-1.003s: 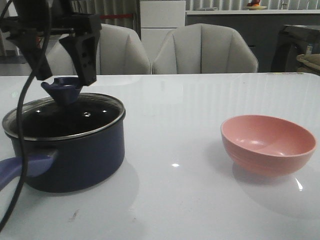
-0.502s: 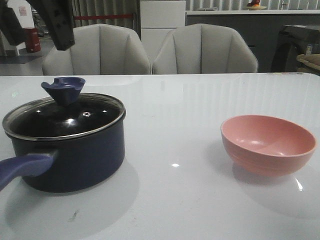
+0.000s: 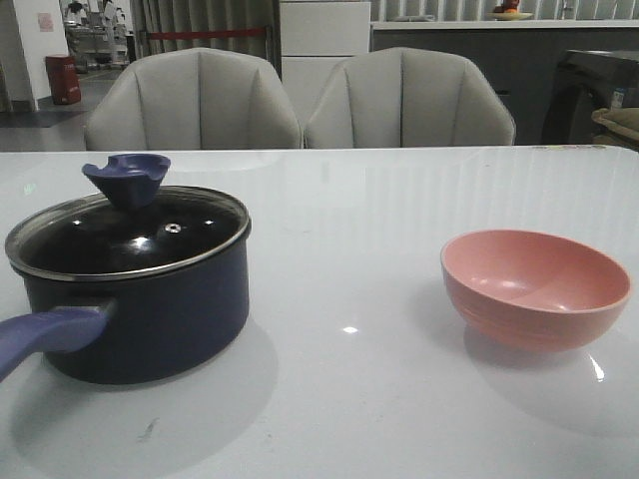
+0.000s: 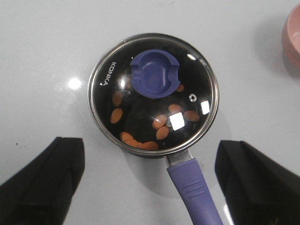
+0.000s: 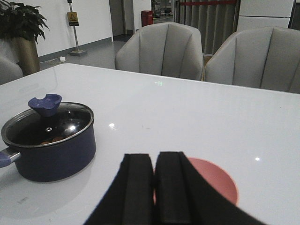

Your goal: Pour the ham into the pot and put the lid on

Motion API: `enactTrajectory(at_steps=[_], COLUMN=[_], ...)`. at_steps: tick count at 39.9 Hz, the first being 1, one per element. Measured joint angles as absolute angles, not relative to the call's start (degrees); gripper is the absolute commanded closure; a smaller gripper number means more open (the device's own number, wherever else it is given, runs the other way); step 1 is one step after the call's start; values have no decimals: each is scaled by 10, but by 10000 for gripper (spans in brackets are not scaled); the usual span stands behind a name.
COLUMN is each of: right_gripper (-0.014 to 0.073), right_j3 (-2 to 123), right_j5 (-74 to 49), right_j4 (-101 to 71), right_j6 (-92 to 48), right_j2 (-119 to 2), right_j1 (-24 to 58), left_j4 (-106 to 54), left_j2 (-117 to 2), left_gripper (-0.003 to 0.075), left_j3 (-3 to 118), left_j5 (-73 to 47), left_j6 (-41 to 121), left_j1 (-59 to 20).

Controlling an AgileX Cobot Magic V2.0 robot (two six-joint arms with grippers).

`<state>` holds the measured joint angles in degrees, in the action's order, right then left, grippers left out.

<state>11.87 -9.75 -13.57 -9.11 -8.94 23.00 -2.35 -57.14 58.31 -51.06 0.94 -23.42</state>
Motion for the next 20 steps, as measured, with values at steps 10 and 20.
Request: enactTrajectory(at_steps=[10, 20], right_gripper=[426, 426], right_j3=[119, 119], right_j5=[-97, -97], right_j4=[-136, -136], right_j6=[-91, -91], right_j2=[-89, -89], right_j1=[230, 230], left_j4=[-35, -53], left_j2=[-386, -184], left_gripper=[126, 149], left_j3=[450, 322], left_j5=[-431, -373], left_j6=[9, 9], left_j1=[-236, -236])
